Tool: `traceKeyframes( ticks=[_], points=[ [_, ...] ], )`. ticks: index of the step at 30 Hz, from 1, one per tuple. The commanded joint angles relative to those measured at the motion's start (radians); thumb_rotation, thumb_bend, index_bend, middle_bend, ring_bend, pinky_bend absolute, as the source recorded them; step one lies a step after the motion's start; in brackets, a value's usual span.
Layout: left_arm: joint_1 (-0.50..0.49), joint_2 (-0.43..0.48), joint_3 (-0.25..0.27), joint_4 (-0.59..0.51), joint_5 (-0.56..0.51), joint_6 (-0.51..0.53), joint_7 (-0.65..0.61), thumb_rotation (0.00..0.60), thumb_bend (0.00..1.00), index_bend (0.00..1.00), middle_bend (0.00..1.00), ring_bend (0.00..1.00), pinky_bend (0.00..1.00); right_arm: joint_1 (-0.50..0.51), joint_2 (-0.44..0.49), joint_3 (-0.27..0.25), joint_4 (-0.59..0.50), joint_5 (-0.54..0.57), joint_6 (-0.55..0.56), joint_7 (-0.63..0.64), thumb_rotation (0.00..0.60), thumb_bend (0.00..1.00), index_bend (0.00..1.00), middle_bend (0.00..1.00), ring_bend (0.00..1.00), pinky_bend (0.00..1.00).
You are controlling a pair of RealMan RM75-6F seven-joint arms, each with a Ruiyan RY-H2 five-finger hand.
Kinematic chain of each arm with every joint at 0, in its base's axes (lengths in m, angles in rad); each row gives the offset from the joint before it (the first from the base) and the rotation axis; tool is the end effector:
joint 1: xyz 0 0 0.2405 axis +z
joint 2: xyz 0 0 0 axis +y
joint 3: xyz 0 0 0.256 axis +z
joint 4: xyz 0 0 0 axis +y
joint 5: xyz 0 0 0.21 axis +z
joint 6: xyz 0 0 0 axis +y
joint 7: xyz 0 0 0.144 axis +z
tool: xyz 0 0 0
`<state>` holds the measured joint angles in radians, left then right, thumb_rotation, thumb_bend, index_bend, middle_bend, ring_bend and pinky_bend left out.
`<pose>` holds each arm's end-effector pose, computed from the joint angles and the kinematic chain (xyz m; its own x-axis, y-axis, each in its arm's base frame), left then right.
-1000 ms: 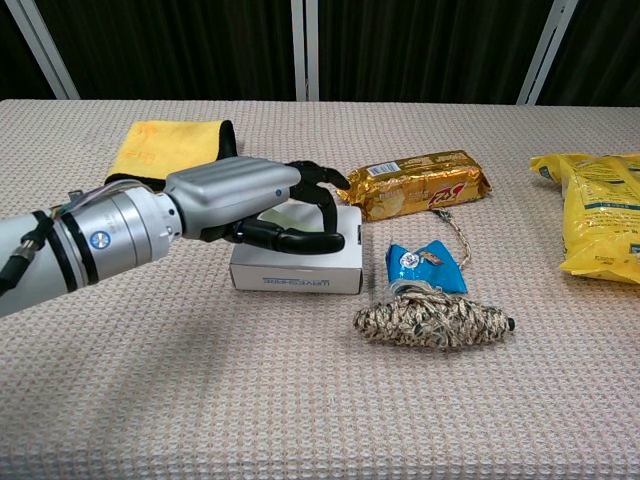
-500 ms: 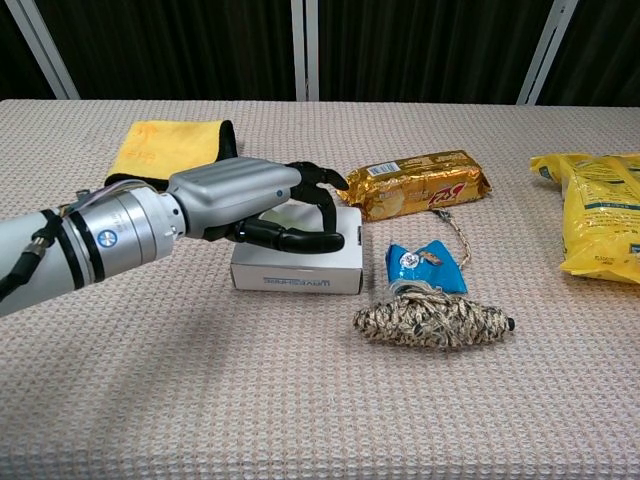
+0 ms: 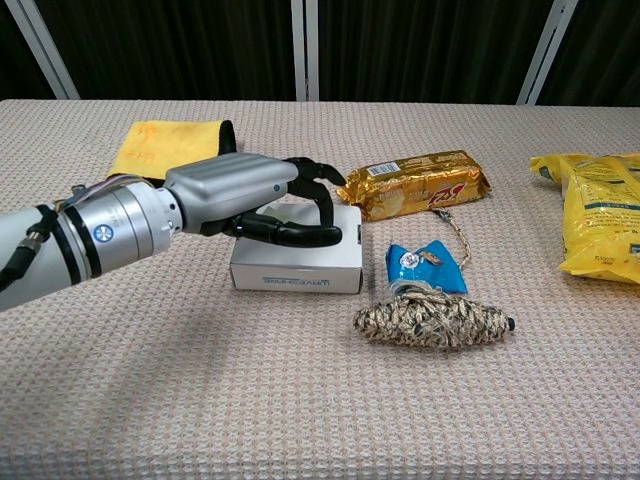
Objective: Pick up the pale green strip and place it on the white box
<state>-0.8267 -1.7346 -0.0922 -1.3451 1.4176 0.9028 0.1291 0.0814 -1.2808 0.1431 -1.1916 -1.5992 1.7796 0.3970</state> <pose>-0.0952 0.3068 -0.0874 0.4575 0.3223 0.8287 0.7405 -0.6541 -0.1543 -0.3333 -0.1912 0.1908 0.2154 0.3371 0.9165 -0.9397 -0.1838 0.2884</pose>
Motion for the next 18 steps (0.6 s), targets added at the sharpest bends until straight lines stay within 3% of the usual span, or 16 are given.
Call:
traceKeyframes(
  ticks=[1, 18],
  points=[
    [-0.001, -0.001, 0.003, 0.003, -0.004, -0.006, 0.003, 0.0, 0.0, 0.35, 0.08, 0.0, 0.12, 0.0, 0.0, -0.001, 0.0, 0.0, -0.001, -0.001, 0.6, 0.32, 0.0, 0.0, 0.0, 0.0],
    [0.021, 0.035, 0.019, -0.058, 0.026, 0.038, 0.008, 0.0, 0.0, 0.36, 0.08, 0.0, 0.12, 0.004, -0.007, -0.004, 0.0, -0.006, -0.004, -0.006, 0.6, 0.32, 0.0, 0.0, 0.0, 0.0]
  ],
)
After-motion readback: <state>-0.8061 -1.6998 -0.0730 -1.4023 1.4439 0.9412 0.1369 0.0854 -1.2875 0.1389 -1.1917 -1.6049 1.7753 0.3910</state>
